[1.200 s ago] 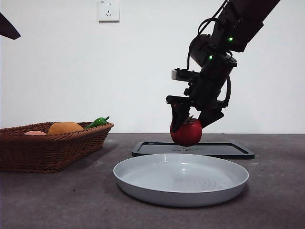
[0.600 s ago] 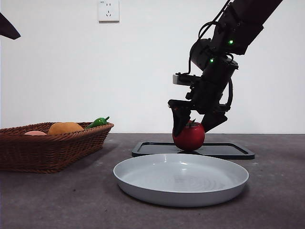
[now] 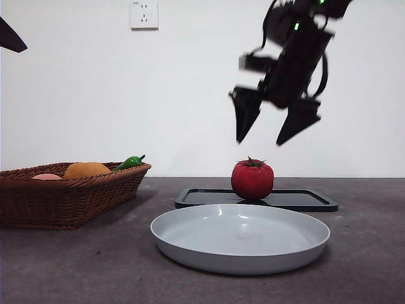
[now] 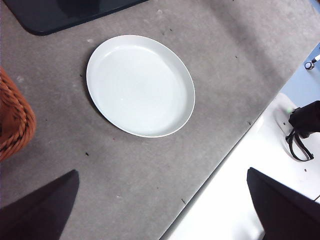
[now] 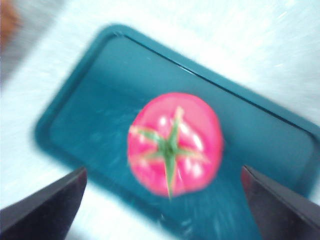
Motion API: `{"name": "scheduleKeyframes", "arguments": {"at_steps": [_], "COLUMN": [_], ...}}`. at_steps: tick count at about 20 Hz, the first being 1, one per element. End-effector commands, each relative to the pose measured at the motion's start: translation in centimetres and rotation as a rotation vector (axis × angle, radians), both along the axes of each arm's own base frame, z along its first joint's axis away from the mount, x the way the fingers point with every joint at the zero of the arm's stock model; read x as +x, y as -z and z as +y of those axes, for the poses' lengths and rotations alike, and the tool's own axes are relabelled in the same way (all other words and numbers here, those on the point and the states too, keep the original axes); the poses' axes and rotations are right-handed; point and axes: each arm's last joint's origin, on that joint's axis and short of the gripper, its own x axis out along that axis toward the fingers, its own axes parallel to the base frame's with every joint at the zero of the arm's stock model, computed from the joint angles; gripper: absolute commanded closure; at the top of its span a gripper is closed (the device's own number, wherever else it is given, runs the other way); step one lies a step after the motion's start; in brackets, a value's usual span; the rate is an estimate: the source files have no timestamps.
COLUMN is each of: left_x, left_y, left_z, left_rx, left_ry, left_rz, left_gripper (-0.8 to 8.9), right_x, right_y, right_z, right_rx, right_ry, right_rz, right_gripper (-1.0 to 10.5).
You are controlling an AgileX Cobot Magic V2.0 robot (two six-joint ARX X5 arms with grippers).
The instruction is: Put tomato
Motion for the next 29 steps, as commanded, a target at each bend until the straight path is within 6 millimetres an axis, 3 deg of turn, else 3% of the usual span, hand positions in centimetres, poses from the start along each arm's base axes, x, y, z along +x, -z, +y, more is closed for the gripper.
{"name": "scheduleKeyframes", "arguments": {"at_steps": [1,4,6,10,15,19,23,29], "left_x": [0.1,0.1,0.1,0.1,0.1,0.1,0.1,0.1], "left_y": [-0.3,-0.3,-0.3,-0.3,-0.3,-0.3,-0.3,-0.3], "left_z": [-0.1,-0.1,-0.1,-0.1,-0.1,-0.1,-0.1,-0.1], "left_rx": [-0.004,-0.004,-0.004,-0.004,-0.004,-0.004,-0.004,-0.004], "left_ry": [0.015,0.015,0.015,0.015,0.015,0.015,0.015,0.015], "left_rz": [-0.018,-0.018,-0.018,-0.019,-0.019,-0.018,-0.018,-0.018], "left_gripper": [2.29,2.29,2.29,2.29,2.29,2.29,2.29,2.29], "right_x": [-1.9,-6.6,-9.5,-15.0,-22.1,-26.2,-28.5,-29.1], "right_y": [-3.5,-8.8,-11.3,-13.2,-10.7,-8.1,-6.2,-5.5], "right_z": [-0.5,-2.0,-2.7,-3.8,-5.3,-6.6,-7.6,-8.0], "right_rx": [0.013,0.027,0.037,0.058,0.110,0.187,0.225,0.240], "right_ry": [-0.009,-0.017,-0.028,-0.069,-0.132,-0.174,-0.210,-0.212], "right_rz": [-0.030,-0.063,-0.092,-0.137,-0.134,-0.114,-0.102,-0.134], "right_gripper": [4.6,4.6,4.6,4.6,4.6,4.6,4.6,4.6]}}
